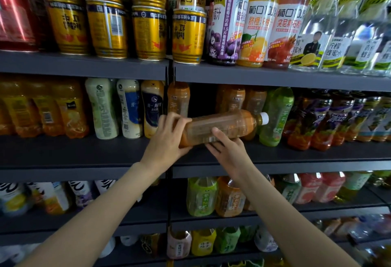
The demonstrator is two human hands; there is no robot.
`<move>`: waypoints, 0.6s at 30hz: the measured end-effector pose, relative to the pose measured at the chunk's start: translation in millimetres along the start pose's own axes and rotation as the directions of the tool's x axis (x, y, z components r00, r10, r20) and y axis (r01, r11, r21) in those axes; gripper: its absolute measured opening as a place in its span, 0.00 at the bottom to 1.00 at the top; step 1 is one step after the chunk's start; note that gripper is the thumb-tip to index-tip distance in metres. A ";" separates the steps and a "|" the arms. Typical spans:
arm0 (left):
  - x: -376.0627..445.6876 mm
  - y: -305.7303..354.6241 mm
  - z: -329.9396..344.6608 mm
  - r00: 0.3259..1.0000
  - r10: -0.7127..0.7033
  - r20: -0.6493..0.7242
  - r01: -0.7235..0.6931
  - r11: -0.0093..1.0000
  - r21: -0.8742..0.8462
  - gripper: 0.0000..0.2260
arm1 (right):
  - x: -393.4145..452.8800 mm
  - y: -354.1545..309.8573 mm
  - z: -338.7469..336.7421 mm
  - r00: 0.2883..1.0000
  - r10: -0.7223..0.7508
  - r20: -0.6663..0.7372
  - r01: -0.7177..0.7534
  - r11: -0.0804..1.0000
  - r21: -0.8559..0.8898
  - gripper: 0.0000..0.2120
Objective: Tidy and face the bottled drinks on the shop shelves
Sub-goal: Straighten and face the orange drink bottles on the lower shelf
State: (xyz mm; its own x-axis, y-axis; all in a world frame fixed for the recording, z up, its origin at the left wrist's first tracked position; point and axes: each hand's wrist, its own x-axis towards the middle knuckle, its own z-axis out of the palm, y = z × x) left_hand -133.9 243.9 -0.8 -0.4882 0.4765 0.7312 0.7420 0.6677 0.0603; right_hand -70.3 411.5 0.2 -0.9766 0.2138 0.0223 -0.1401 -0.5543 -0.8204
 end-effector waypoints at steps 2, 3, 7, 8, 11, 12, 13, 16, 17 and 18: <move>-1.1 -7.7 7.2 0.990 -0.057 0.126 0.074 0.988 -0.138 0.32 | 2.8 -2.6 -6.0 0.993 -0.109 -0.051 0.091 0.957 -0.274 0.32; -1.0 -11.7 10.9 0.982 -0.111 0.155 0.142 0.969 -0.203 0.30 | 4.8 -3.6 -9.2 0.975 -0.207 -0.075 0.150 0.876 -0.458 0.32; 14.3 -21.8 15.8 0.884 -0.464 0.053 0.447 0.808 -0.384 0.28 | 17.0 -8.0 -10.7 0.898 -0.439 0.016 0.248 0.476 -0.844 0.34; 20.3 -23.0 17.2 0.866 -0.497 0.055 0.478 0.793 -0.376 0.27 | 22.6 -9.5 -8.6 0.895 -0.445 0.021 0.240 0.443 -0.864 0.35; 37.9 -27.4 29.1 0.836 -0.535 0.123 0.542 0.769 -0.340 0.27 | 44.6 -7.3 -2.7 0.896 -0.443 -0.013 0.194 0.419 -0.887 0.34; 43.4 -28.6 34.1 0.818 -0.555 0.152 0.571 0.749 -0.336 0.27 | 52.4 -5.7 0.3 0.896 -0.443 -0.018 0.184 0.409 -0.894 0.33; 48.2 -30.1 39.4 0.794 -0.578 0.186 0.605 0.727 -0.324 0.26 | 59.9 -4.3 3.1 0.897 -0.442 -0.016 0.177 0.392 -0.902 0.31; 55.8 -32.2 51.3 0.737 -0.628 0.250 0.676 0.678 -0.289 0.25 | 79.3 1.1 10.0 0.898 -0.439 0.020 0.172 0.310 -0.935 0.27; 55.9 -32.7 54.0 0.727 -0.641 0.246 0.686 0.665 -0.295 0.23 | 85.6 3.6 11.6 0.898 -0.439 0.027 0.169 0.287 -0.943 0.27; 55.1 -32.9 56.1 0.724 -0.649 0.232 0.688 0.660 -0.302 0.22 | 92.5 6.6 12.6 0.898 -0.440 0.026 0.166 0.283 -0.945 0.27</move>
State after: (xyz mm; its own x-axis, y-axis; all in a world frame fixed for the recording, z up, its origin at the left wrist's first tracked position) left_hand -211.0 280.3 -0.7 -0.9420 0.0443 0.3327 0.2923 0.5957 0.7481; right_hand -163.5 417.5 4.0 -0.8193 0.4151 0.3955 -0.0472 0.6387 -0.7680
